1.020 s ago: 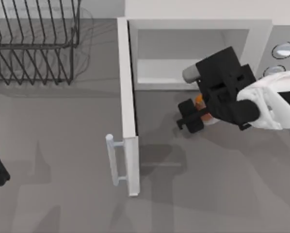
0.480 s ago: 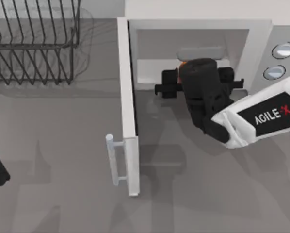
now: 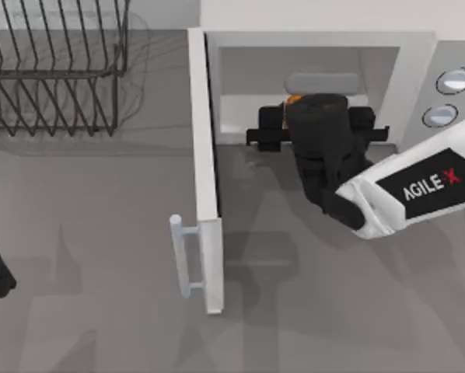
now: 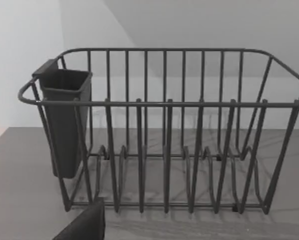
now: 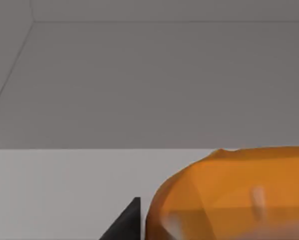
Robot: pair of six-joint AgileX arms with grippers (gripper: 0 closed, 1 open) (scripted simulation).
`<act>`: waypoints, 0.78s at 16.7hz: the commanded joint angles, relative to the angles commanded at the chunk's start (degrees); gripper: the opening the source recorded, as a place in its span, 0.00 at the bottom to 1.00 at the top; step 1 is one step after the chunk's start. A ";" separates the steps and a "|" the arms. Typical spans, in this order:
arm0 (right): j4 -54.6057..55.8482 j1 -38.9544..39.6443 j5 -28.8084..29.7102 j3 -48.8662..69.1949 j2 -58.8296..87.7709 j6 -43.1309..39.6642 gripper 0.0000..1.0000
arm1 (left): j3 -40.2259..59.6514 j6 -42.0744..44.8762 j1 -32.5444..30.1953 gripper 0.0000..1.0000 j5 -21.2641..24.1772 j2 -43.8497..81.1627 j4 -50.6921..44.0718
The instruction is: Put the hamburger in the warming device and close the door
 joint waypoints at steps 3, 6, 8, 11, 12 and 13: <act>-0.48 -2.81 -1.15 3.77 1.61 -0.91 0.00 | 0.00 0.00 0.00 1.00 0.00 0.00 0.00; -2.49 -5.53 -3.57 11.44 3.58 -1.79 0.00 | 0.00 0.00 0.00 1.00 0.00 0.00 0.00; -4.14 -6.37 -4.66 16.20 5.79 -2.10 0.00 | 0.00 0.00 0.00 1.00 0.00 0.00 0.00; -5.78 -6.34 -5.95 23.31 10.27 -2.89 0.00 | 0.00 0.00 0.00 1.00 0.00 0.00 0.00; -6.63 -6.39 -6.03 26.81 12.25 -3.07 0.00 | 0.00 0.00 0.00 1.00 0.00 0.00 0.00; -7.78 -6.43 -6.07 30.64 14.56 -3.16 0.00 | 0.00 0.00 0.00 1.00 0.00 0.00 0.00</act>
